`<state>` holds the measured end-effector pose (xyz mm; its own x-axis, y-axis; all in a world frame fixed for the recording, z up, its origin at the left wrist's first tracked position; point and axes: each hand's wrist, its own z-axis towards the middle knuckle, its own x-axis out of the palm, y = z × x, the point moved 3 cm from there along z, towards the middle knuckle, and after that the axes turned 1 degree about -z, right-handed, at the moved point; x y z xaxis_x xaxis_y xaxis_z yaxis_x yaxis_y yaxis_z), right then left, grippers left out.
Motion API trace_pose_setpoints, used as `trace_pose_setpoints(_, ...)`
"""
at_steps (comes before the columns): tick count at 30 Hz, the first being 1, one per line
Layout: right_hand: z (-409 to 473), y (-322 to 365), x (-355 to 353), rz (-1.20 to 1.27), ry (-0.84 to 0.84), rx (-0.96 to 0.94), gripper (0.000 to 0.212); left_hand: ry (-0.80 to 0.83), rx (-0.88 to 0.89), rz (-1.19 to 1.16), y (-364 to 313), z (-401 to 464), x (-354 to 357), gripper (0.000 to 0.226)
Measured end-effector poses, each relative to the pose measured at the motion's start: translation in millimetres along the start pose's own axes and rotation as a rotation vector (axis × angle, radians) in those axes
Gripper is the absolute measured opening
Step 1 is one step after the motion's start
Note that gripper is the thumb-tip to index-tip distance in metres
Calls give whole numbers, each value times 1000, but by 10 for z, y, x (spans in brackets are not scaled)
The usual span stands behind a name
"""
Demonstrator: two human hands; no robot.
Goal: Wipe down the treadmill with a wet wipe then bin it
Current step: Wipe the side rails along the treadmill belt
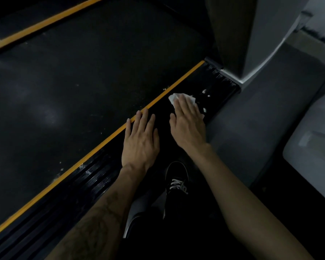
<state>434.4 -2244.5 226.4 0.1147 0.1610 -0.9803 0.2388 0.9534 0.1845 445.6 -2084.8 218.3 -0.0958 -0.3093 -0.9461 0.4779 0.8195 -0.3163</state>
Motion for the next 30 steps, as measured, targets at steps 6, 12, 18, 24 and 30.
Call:
trace_pose_setpoints(6,11,62,-3,-30,73,-137,73,-5,59,9,4,6,-3,61)
trace_pose_setpoints(12,-188,-62,-29,-25,-16,26,71,11,58,-13,-19,1,-22,63)
trace_pose_setpoints(18,70,-184,-58,-17,31,-74,59,-12,59,5,-14,3,-12,60)
trace_pose_setpoints(24,-268,-30,-11,-2,8,16,62,-19,50,18,-10,18,8,59)
trace_pose_setpoints(30,-17,-169,-68,-29,30,-2,60,-18,51,25,5,23,17,60)
